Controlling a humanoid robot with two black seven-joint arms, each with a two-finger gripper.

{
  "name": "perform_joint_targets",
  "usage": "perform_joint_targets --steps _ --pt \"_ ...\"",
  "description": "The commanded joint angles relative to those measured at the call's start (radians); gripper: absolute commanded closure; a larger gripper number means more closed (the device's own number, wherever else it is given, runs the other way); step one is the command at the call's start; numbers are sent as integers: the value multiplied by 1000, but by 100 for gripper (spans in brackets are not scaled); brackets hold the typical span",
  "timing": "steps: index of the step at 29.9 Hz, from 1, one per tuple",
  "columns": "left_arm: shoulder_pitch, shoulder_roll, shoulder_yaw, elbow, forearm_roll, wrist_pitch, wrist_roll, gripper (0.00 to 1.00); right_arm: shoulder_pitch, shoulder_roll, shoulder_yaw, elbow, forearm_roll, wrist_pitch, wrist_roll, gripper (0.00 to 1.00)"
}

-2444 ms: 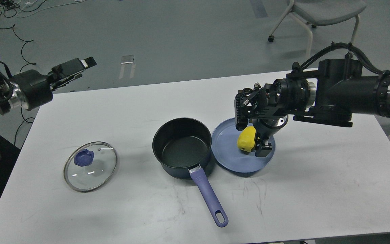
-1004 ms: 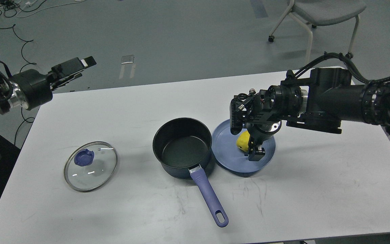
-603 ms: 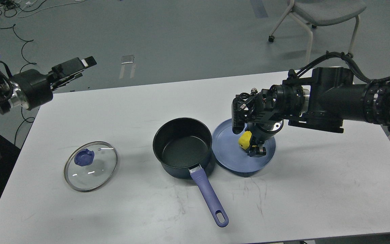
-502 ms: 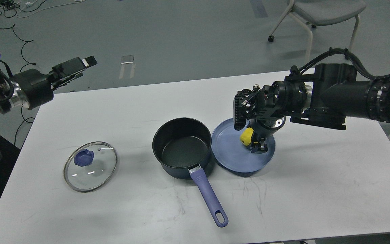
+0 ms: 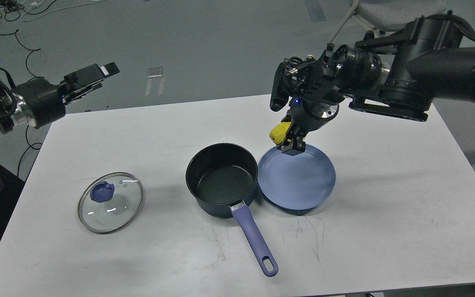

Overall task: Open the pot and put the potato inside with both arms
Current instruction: 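Lift the potato and carry it over the open pot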

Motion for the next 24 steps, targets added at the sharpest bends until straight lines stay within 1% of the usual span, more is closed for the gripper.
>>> perform_joint_targets --steps 1,3,9,16,24 --pt "-6 1 0 -1 0 -2 0 2 27 42 0 -2 61 0 0 76" --pt "-6 4 0 -1 0 -2 0 2 35 80 0 -2 102 0 0 76" --pt "-6 12 -1 -2 0 -2 0 2 32 151 0 -15 121 7 0 75" --pt "-6 12 -1 -2 0 -2 0 2 14 151 0 -101 201 7 0 75" --pt "-5 13 2 -13 -1 -2 0 2 -26 151 -6 -118 259 5 0 75"
